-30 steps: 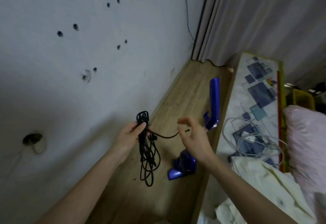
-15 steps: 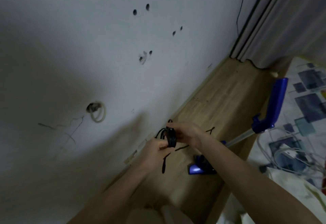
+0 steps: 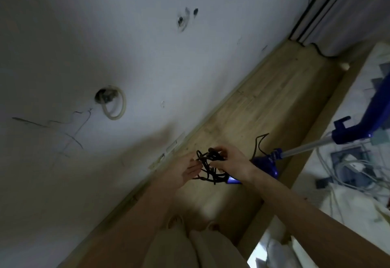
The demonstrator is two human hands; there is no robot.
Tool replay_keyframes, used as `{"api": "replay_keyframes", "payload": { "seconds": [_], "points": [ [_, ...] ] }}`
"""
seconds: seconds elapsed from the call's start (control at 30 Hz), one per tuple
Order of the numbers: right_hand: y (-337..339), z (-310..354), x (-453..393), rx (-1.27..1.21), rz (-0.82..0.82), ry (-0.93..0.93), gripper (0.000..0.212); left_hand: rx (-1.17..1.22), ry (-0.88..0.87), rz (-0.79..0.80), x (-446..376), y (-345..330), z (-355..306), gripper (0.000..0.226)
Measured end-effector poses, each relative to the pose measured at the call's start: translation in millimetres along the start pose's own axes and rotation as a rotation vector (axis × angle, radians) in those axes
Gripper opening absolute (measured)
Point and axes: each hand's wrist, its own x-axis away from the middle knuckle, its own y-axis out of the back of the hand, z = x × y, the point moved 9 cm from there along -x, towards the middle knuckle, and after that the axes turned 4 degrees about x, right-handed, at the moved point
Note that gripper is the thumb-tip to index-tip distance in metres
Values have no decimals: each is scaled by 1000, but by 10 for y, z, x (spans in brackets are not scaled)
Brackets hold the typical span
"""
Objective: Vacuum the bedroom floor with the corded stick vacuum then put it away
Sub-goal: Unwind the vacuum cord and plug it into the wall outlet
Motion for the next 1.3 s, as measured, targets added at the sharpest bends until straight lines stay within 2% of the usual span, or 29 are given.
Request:
{"api": "replay_keyframes", "payload": {
  "seconds": [0.17,0.3,0.43,0.53,0.7,0.83,1.0,1.1,1.17,1.23,1.3],
  "points": [
    [-3,-261,48,113,16,18,43,397,90,-3,-297,-30,172,33],
    [-69,-740,-263,209,56,-35,46,558,35,-81,-633,133,150,21],
    [-208,-1287,-896,343,50,-64,44,408,-28,-158,-1209,210,282,15],
    [-417,-1813,-1436,430,71,-98,46,316,-44,-183,-1803,220,502,19],
    [-777,-2724,-2488,484,133,-82,42,167,-86,-160,-2927,315,832,21],
    [-1003,-3333,-3231,505,88,-90,37,80,-116,-112,-3749,385,1114,18],
    [-1286,-3898,-3718,434,84,-148,46,-39,-160,-64,-4418,486,1296,24],
    [-1446,-4107,-3804,397,159,-205,48,-107,-161,-29,-4563,534,1362,27],
    [-1529,-4076,-3834,335,234,-206,57,-154,-186,-23,-4597,590,1350,29],
    [-1499,-3851,-3926,251,189,-133,55,-200,-222,-16,-4614,645,1292,30],
    [-1421,-3475,-4022,60,72,-46,41,-270,-271,8,-4614,697,1206,31]
  ]
}}
